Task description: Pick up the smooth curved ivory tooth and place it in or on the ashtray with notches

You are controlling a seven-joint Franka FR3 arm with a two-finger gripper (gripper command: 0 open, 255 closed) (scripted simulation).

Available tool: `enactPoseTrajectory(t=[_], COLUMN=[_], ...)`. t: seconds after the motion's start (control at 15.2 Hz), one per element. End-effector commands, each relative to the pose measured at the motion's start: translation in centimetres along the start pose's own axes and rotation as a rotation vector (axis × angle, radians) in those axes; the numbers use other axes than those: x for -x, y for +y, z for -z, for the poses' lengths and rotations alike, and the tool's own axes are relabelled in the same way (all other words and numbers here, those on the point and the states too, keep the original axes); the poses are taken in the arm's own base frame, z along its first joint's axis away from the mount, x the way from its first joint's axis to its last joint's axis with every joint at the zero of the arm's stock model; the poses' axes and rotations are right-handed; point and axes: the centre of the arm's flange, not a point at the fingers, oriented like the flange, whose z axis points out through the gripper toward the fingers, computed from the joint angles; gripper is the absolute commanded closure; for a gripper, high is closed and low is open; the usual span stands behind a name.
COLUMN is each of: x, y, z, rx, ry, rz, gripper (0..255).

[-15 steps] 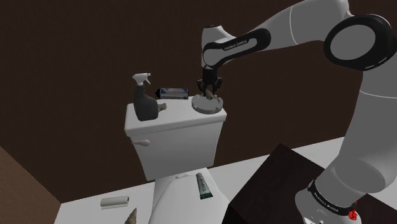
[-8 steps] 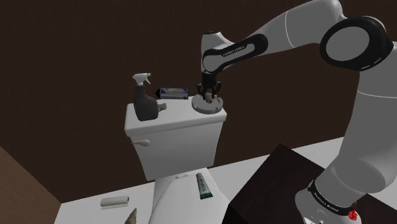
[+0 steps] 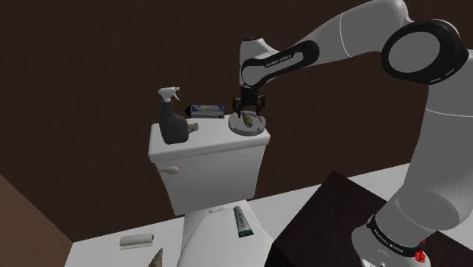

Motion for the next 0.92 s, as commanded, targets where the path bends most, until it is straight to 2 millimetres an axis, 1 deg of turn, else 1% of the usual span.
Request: enactPoseTrajectory(t=[0.0, 0.07, 0.26, 0.33, 0.86], x=[0.0, 0.0, 0.0, 0.0, 0.0], y=[0.0, 0.0, 0.0, 0.0, 0.0], z=[0.0, 0.0, 4.0, 5.0, 5.0], rx=[0.000, 0.000, 0.000, 0.000, 0.000], ry=[0.000, 0.000, 0.000, 0.000, 0.000], rz=[0.000, 0.000, 0.000, 0.000, 0.000], gripper=[0, 0, 0, 0, 0])
